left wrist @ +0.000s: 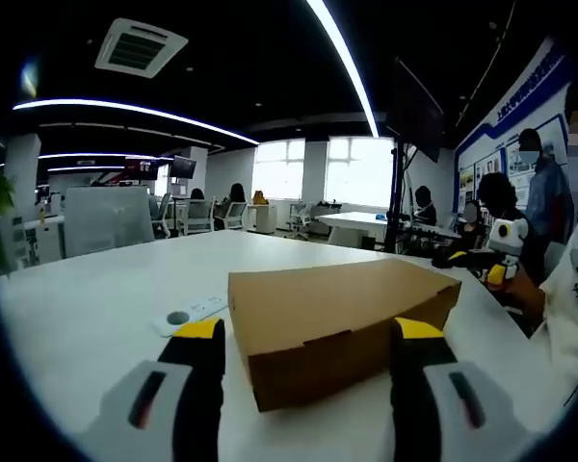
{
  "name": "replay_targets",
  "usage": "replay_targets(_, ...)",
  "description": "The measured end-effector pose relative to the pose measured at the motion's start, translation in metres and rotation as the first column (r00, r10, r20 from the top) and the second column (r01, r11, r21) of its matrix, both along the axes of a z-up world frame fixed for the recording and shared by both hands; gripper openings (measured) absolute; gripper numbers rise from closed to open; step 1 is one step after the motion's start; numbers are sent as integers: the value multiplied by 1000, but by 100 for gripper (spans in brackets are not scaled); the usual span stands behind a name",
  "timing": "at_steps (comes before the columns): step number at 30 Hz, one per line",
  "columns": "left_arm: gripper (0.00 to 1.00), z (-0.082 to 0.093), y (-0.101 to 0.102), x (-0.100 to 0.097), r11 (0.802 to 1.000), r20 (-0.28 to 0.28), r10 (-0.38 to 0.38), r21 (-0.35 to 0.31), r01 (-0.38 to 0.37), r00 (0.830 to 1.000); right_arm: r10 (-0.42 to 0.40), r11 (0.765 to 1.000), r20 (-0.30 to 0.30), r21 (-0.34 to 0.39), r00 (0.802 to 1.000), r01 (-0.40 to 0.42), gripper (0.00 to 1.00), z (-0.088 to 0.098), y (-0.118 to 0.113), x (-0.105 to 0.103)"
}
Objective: Operate the shoe box by opening the lid, removing the specified soft item, and placing it in the target area until the item is outside and the box remains undamaged.
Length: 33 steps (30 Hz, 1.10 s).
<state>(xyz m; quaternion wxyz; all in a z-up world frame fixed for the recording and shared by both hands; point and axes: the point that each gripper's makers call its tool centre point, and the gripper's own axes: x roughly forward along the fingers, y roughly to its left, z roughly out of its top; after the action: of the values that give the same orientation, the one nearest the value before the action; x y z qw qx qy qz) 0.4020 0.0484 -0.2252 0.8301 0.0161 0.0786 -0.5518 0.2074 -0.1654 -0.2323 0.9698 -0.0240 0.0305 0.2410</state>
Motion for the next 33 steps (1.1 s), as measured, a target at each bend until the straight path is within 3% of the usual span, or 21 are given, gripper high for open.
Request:
replay_targets(10,72,-1,-4,4,999,-22,-10,-37,9,1000,5,1000,-10,-6,1000,-5,60,-2,3,7)
replay_targets(15,72,-7,-10,0,1000,-15,-24,-6,24,1000,2,1000,-15,-13,1000,-2,60,-5,3,8)
replay_targets(29,71,-13,-18,-1,999,-18,-25,-20,25,1000,-4,1000,-27,-22,1000,3,61,-8,5,14)
replay_targets(33,71,-15,-17,3,1000,-11,-12,20,12,1000,-7,999,-11,-33,1000,7,61,-3,3,13)
